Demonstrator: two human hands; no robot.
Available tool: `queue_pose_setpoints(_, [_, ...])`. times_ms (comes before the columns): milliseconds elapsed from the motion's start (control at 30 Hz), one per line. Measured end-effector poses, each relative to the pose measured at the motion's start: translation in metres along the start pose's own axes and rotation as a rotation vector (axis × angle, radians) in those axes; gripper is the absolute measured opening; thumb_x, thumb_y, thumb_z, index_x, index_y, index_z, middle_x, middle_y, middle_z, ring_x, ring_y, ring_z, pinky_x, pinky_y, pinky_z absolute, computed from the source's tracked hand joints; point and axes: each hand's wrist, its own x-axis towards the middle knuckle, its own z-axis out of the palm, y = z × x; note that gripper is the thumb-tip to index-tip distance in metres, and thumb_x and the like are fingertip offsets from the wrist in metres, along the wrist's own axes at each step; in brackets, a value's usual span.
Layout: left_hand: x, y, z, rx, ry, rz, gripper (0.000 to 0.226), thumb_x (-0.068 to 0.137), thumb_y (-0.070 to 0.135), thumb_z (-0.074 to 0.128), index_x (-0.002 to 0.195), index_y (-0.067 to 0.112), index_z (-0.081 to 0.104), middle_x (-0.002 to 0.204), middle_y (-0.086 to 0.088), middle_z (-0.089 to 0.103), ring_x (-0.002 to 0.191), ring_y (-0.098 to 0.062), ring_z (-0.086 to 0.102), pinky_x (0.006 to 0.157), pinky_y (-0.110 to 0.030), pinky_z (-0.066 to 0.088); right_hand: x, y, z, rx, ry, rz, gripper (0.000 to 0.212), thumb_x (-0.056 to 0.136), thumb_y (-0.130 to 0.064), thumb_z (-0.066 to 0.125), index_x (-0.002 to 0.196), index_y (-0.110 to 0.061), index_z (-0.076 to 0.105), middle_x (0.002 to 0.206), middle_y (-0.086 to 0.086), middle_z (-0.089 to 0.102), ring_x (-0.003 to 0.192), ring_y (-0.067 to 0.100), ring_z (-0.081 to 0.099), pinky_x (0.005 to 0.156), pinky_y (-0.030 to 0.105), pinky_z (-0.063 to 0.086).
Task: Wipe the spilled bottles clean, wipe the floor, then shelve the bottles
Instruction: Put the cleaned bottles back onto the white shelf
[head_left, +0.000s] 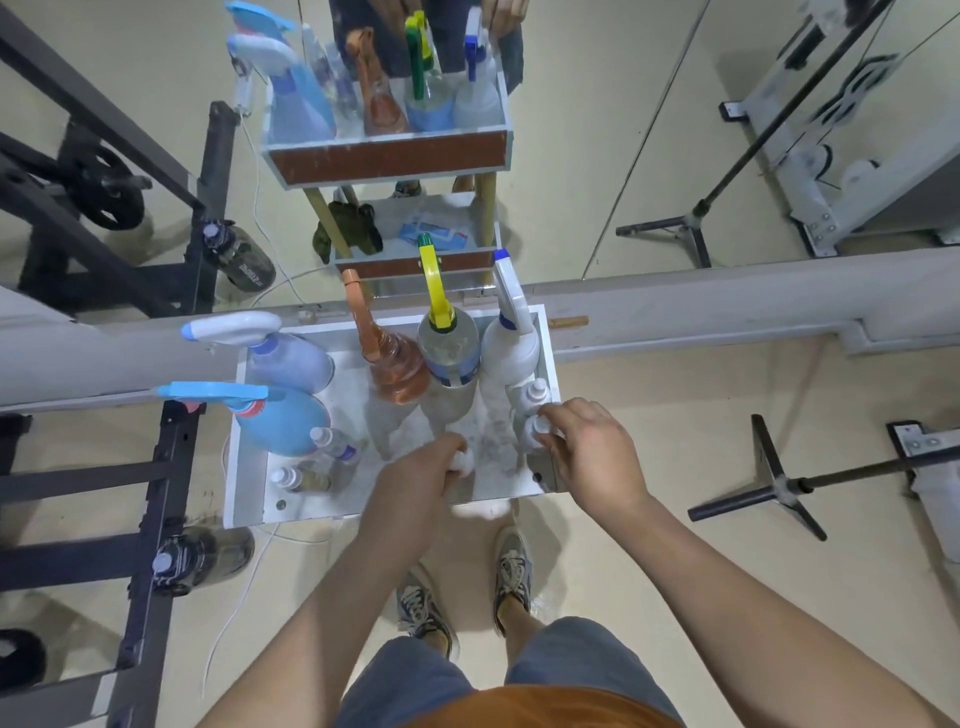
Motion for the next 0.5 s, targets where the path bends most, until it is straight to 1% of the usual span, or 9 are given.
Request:
queue_pose_setpoints(67, [-0.002,0.018,0.011,-0.045,-0.075,0.089,0.023,0.092,0.019,0.058,0.112,0.03,0.055,0.097,0.003,0.066,0.082,-0.015,0.059,0.065,-0.027,0.039,0.002,-0.001,0.002,0.001,0.007,0.001,0.024,0.076,-0.008,0.075,0.099,-0.013,0.069,0.082,0.006,0.063,0.075,0.034,0.06,0.06,0.036,0.051])
queue_pose_setpoints(133, [-0.002,0.034,0.023,-0.064,-0.123,0.165,0.02,0.091,0.018,0.056,0.108,0.028,0.053,0.097,0.004,0.065,0.084,-0.017,0.06,0.07,-0.033,0.047,0.005,-0.001,0.002,0.016,0.004,0.014,0.022,0.08,-0.011,0.073,0.102,-0.014,0.069,0.083,0.007,0.062,0.078,0.034,0.06,0.062,0.036,0.05])
queue_pose_setpoints(167, [-0.001,0.04,0.03,-0.062,-0.112,0.211,0.021,0.091,0.015,0.056,0.108,0.025,0.055,0.096,0.001,0.065,0.083,-0.021,0.062,0.07,-0.036,0.049,0.006,-0.001,0.001,0.037,-0.006,0.024,0.021,0.083,-0.013,0.071,0.104,-0.014,0.069,0.084,0.007,0.061,0.08,0.033,0.059,0.064,0.036,0.049])
queue_pose_setpoints(233, [0.001,0.048,0.044,-0.051,-0.076,0.301,0.028,0.089,0.009,0.057,0.114,0.021,0.058,0.093,-0.003,0.066,0.078,-0.025,0.063,0.064,-0.038,0.05,0.005,0.0,-0.003,0.111,-0.048,0.06,0.026,0.087,-0.014,0.068,0.113,-0.016,0.066,0.093,0.007,0.061,0.085,0.03,0.06,0.07,0.036,0.048])
queue_pose_setpoints(300, [0.004,0.051,0.054,-0.072,-0.032,0.33,0.027,0.088,0.01,0.059,0.114,0.017,0.059,0.089,-0.004,0.067,0.072,-0.025,0.062,0.058,-0.035,0.049,0.001,0.004,-0.009,0.201,-0.081,0.139,0.036,0.088,-0.011,0.065,0.122,-0.02,0.059,0.107,0.004,0.06,0.086,0.024,0.06,0.075,0.035,0.049])
queue_pose_setpoints(333, [0.006,0.051,0.058,-0.087,-0.006,0.328,0.023,0.089,0.012,0.059,0.112,0.016,0.058,0.087,-0.004,0.066,0.07,-0.025,0.062,0.056,-0.033,0.047,-0.002,0.007,-0.012,0.234,-0.08,0.181,0.039,0.088,-0.007,0.063,0.123,-0.02,0.056,0.109,0.002,0.059,0.082,0.021,0.06,0.076,0.034,0.049])
queue_pose_setpoints(400, [0.006,0.051,0.064,-0.128,0.051,0.262,0.016,0.093,0.019,0.058,0.109,0.015,0.055,0.088,-0.004,0.065,0.073,-0.026,0.062,0.059,-0.033,0.045,-0.007,0.013,-0.017,0.284,-0.053,0.243,0.043,0.087,0.0,0.057,0.124,-0.021,0.054,0.107,-0.002,0.057,0.076,0.017,0.058,0.077,0.034,0.05])
queue_pose_setpoints(500, [0.006,0.058,0.066,-0.312,0.051,-0.019,0.022,0.093,0.032,0.061,0.108,0.02,0.051,0.101,0.002,0.063,0.089,-0.019,0.062,0.073,-0.035,0.048,-0.005,0.017,-0.021,0.35,-0.048,0.283,0.049,0.087,0.004,0.055,0.13,-0.02,0.052,0.106,-0.002,0.056,0.077,0.018,0.06,0.081,0.035,0.052])
